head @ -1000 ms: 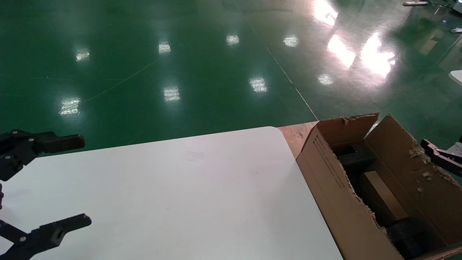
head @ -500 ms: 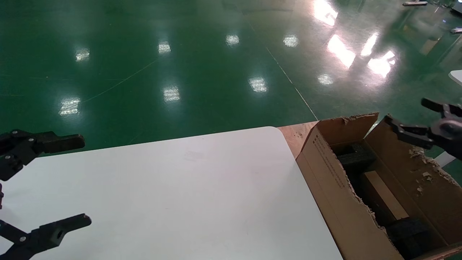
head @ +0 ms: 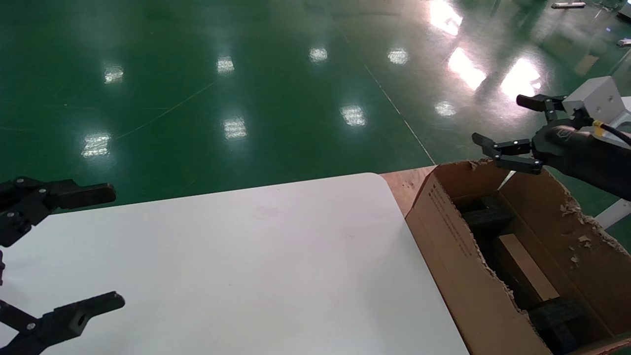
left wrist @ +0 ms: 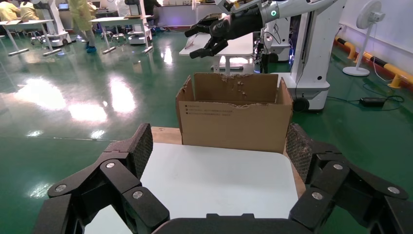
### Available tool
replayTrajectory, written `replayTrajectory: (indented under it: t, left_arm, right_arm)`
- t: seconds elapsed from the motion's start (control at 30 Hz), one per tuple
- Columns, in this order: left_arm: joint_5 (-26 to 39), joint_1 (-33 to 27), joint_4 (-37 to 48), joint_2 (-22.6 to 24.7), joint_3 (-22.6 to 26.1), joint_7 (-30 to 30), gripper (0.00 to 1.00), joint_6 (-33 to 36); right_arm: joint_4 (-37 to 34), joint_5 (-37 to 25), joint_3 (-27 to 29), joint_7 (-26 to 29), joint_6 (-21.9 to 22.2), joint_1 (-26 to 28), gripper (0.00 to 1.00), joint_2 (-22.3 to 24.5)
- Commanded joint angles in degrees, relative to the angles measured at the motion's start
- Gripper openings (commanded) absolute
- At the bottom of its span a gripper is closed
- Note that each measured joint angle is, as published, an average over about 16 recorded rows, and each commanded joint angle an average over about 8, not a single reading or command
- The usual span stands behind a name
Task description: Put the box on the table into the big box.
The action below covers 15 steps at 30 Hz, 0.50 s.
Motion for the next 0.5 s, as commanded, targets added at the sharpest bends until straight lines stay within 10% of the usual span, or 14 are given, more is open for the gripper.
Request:
replayTrajectory:
  t: [0.03, 0.5]
  left_arm:
    - [0.0, 0.0, 0.0, 0.0, 0.0, 0.0, 1.0, 0.0]
    - [-0.01, 0.0, 0.02, 0.0, 0.01, 0.01, 1.0, 0.0]
  right_arm:
    - [0.54, -0.28, -0.03, -0.11, 0.37, -0.04, 1.0, -0.59]
    - [0.06, -5.4, 17.26, 5.6, -6.87, -12.3, 1.0, -4.75]
